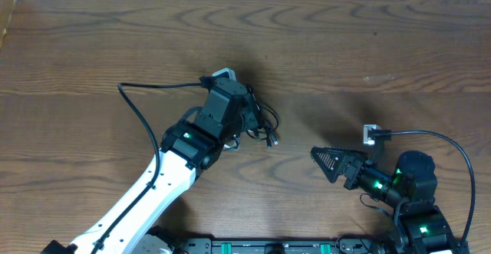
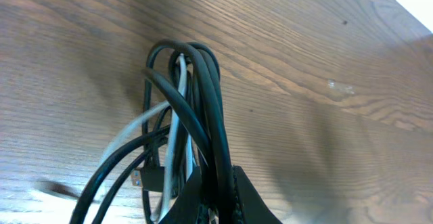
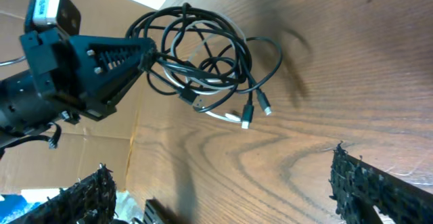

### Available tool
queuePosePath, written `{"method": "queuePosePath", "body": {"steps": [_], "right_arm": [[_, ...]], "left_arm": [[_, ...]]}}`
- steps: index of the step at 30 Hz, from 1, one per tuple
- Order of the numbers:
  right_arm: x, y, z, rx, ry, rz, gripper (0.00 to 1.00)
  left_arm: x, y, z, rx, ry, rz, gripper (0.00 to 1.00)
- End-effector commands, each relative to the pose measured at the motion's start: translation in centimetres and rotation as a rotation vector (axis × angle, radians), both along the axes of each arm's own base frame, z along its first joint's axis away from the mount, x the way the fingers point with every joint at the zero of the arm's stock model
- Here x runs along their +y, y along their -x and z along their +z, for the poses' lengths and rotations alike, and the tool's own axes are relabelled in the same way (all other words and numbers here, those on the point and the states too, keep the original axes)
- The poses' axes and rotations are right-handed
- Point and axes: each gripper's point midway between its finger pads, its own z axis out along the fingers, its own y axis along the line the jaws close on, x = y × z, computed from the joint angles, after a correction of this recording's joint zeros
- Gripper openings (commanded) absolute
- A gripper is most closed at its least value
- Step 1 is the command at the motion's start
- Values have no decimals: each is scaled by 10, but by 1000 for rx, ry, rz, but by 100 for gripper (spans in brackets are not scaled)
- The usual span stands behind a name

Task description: Untangle cables

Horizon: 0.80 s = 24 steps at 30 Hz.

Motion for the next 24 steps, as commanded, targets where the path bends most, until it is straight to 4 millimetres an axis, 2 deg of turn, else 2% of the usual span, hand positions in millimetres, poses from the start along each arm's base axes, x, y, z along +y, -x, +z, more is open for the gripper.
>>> {"method": "queuePosePath", "body": {"steps": [1, 5, 11, 16, 17, 22, 24], "right_arm": [[-9, -9, 2, -14, 29, -68, 99], [-22, -14, -11, 23, 80, -147, 97], [-23, -8, -21, 141, 34, -190, 93], [-27, -11, -22, 138, 46, -215, 83], [-31, -14, -23, 134, 58, -240, 76], [-33, -15, -23, 119, 77, -243, 63], [-33, -15, -24, 115, 81, -240, 63]], "left_arm": [[-18, 3, 9, -8, 65, -93, 7], [-40, 6, 25, -42, 157, -196, 8], [-67, 15, 48, -97, 270, -358, 8], [-77, 32, 51, -159, 243, -553, 8], [-83, 42, 55, -209, 234, -667, 8], [-89, 53, 59, -260, 238, -786, 8], [-90, 56, 60, -257, 253, -800, 8]]}}
